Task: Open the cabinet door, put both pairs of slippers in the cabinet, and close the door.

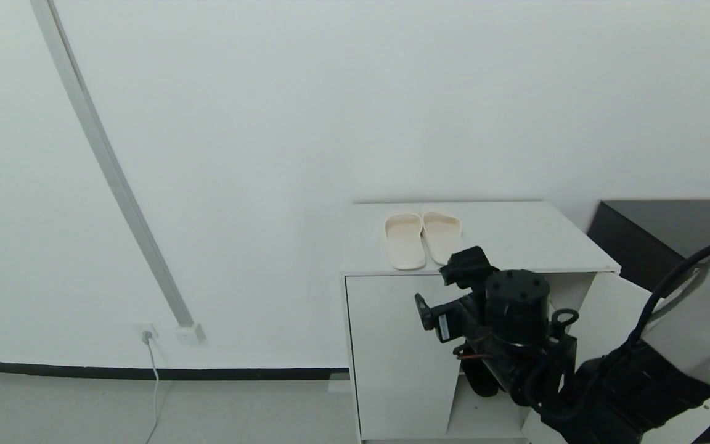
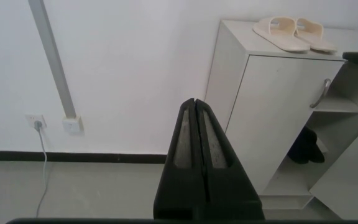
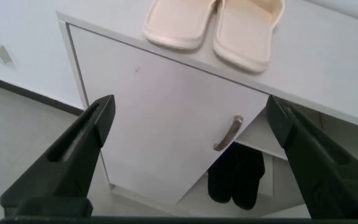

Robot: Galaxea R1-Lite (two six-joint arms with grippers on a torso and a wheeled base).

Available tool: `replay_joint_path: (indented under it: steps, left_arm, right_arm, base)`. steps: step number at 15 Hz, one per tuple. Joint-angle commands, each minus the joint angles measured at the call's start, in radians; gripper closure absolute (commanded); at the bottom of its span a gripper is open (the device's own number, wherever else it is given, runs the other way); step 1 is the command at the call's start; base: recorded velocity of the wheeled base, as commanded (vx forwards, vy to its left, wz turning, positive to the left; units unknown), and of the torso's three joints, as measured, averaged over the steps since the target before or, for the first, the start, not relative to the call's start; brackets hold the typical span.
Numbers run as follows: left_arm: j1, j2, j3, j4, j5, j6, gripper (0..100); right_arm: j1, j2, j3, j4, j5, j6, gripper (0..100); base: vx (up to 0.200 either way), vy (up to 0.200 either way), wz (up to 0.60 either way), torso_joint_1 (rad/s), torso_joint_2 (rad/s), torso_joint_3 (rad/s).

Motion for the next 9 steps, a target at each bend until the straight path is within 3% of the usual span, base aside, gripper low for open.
replay_joint_path:
  steps: [1,3,5,8,9]
  left_arm:
    - [0.000,0.000,0.000,0.000,0.000,-0.004,100]
    - [0.000,0.001,0.000,0.000,0.000,-0.002,100]
    - [0.000,0.001,0.000,0.000,0.000,-0.002,100]
    - [0.000,0.001,0.000,0.000,0.000,-0.002,100]
    - [0.000,0.001,0.000,0.000,0.000,-0.004,100]
  right_arm:
    - [0.002,-0.102,-0.184,0.218,0.001,0.092,0]
    - [0.003,-0.116,-0.344,0.468,0.000,0.209,0]
    - [0.008,-0.116,-0.430,0.629,-0.014,0.285,0]
    - [0.008,-0.107,-0.431,0.640,-0.015,0.291,0]
    - [0.008,-0.105,-0.431,0.640,-0.015,0.291,0]
  base:
    - [0.000,0.000,0.00,0.000,0.00,0.000]
    - [0.000,0.000,0.00,0.000,0.00,0.000]
    - [0.000,0.000,0.00,0.000,0.00,0.000]
    - [0.000,0.000,0.00,0.000,0.00,0.000]
    - [0.200,0.000,0.00,0.002,0.00,-0.002]
